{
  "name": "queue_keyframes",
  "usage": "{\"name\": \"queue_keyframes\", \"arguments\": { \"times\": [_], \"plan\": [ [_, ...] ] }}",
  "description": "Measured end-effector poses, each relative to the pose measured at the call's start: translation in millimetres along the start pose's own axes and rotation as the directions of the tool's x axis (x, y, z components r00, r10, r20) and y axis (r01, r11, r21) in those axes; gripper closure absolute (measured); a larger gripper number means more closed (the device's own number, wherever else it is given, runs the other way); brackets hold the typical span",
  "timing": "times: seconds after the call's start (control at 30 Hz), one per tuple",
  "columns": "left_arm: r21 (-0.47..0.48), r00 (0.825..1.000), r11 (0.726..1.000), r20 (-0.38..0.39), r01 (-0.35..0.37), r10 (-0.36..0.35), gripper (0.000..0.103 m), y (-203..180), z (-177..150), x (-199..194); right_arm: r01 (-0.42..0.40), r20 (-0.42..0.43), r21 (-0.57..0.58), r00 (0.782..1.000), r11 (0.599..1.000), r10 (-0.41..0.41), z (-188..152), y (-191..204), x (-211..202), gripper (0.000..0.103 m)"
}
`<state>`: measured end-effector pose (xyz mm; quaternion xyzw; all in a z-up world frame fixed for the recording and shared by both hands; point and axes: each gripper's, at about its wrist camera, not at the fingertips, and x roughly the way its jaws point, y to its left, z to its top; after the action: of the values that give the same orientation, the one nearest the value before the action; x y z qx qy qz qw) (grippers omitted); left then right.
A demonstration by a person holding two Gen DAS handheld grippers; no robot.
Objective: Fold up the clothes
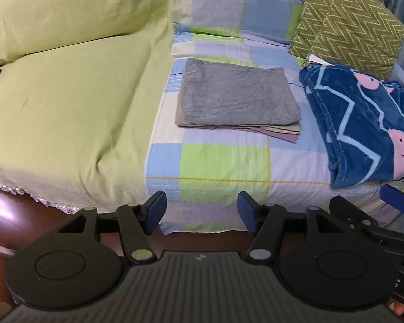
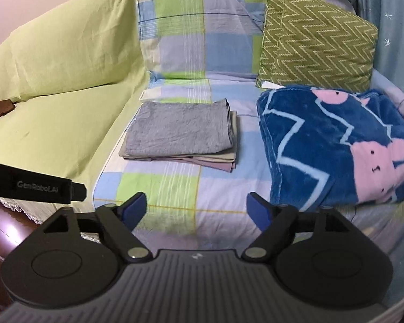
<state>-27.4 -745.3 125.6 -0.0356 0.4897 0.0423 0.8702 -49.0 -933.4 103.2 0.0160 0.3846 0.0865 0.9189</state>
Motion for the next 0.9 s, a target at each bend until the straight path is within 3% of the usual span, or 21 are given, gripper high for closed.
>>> {"name": "queue_keyframes", "arguments": {
  "times": [0.33,0.43,0.6,0.67,0.8,0.9],
  "plan": [
    [-0.014,0.997,0.999,0.074,-0.032,0.033,0.041,31,-12,6,0.038,-0.023,0.0,0.999,0.999,-0.038,-7,31,21,0.015],
    [0.001,0.996,0.998,0.072,-0.058,0.058,0.041,33,-12,8,0.07,-0.065,-0.001,0.995,0.998,-0.07,-6,38,29,0.015],
    [-0.026,0.997,0.999,0.065,-0.04,0.042,0.036,38,-11,4,0.094,-0.139,0.044,0.986,0.995,-0.087,1,43,23,0.011],
    [-0.026,0.995,0.999,0.089,-0.038,0.041,0.029,38,-14,2,0.095,-0.129,0.052,0.988,0.994,-0.087,0,44,19,0.008],
    [0.016,0.987,0.999,0.152,-0.049,0.046,0.028,34,-27,6,0.097,-0.094,0.056,0.991,0.994,-0.092,-12,44,24,0.007],
    [0.021,0.971,0.997,0.226,-0.079,0.072,0.024,31,-42,25,0.082,-0.055,0.065,0.995,0.995,-0.079,-25,41,42,0.006]
  ]
}}
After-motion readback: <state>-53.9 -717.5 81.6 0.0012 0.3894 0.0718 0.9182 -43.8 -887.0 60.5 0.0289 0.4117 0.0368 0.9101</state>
